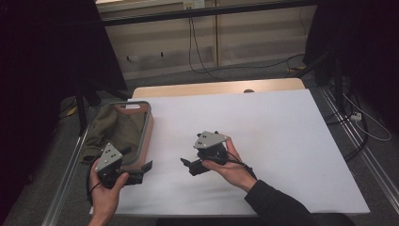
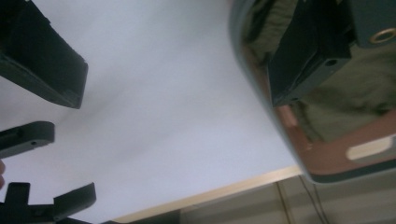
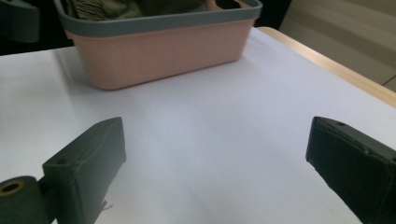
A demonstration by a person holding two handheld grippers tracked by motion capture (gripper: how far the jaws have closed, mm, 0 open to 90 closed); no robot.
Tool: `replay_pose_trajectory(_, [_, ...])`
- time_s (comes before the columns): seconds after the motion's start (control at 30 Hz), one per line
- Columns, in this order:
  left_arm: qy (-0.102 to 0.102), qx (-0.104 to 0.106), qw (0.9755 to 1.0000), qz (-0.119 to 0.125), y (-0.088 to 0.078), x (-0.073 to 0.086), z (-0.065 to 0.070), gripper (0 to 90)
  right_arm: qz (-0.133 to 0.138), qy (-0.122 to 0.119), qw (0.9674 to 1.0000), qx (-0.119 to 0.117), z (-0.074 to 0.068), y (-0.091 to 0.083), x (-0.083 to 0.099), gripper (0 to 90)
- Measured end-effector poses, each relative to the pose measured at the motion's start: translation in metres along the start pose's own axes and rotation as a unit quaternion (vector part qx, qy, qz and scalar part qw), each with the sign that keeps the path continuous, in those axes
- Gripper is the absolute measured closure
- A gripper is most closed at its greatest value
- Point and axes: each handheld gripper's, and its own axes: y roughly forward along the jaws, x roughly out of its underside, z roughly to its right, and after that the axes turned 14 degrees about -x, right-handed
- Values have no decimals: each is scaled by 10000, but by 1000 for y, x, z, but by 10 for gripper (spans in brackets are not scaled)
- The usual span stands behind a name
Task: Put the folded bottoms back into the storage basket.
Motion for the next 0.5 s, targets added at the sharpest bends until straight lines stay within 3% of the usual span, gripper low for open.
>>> replay_pose_trajectory(0.27, [408, 277, 9986, -193, 27, -5, 32, 47, 63, 226, 9994, 263, 12, -22, 15, 46])
replay_pose_trajectory(0.5, [469, 531, 9972, -250, 43, 3, 57, 50, 93, 333, 9983, 461, 16, -44, 29, 55])
